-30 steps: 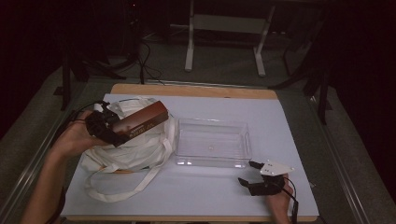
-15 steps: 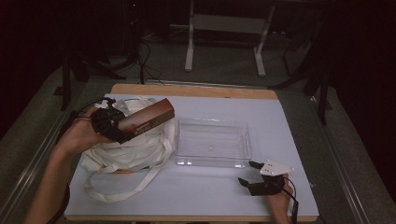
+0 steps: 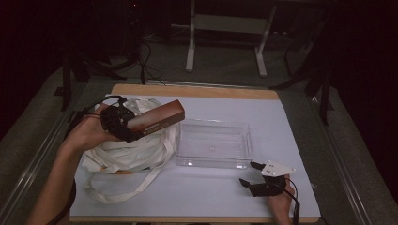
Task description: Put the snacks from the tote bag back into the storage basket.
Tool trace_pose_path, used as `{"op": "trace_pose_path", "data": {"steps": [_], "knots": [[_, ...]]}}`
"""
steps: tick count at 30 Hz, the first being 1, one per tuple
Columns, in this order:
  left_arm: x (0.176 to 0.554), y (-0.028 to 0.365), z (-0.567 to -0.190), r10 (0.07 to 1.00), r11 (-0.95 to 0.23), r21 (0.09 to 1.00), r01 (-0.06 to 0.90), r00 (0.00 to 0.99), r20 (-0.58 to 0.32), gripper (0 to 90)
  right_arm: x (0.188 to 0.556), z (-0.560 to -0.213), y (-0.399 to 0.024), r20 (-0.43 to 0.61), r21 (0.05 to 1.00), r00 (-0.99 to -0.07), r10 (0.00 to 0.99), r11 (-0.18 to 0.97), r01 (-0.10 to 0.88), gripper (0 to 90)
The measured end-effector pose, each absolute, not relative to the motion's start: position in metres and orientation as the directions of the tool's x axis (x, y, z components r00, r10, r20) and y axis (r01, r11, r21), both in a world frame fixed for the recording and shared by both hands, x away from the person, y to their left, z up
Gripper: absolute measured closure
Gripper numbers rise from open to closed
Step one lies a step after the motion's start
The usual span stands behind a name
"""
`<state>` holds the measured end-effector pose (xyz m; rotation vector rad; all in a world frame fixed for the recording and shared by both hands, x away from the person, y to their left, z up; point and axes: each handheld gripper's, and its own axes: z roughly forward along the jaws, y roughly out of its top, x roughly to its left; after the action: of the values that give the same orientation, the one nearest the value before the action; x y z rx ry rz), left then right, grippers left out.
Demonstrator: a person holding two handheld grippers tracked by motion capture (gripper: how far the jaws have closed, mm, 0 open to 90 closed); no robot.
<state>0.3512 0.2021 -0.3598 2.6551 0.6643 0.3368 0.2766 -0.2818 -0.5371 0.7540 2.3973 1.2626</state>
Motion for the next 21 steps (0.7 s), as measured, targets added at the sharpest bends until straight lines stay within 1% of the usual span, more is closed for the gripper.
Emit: {"op": "trace_pose_path", "data": {"steps": [21], "knots": [[0.356, 0.172, -0.359, 0.410, -0.861, 0.389, 0.327, 0.899, 0.151, 43.9, 0.277, -0.537, -0.282, -0.041, 0.834, -0.807, 0.588, 0.466, 0.297, 20.4]]}}
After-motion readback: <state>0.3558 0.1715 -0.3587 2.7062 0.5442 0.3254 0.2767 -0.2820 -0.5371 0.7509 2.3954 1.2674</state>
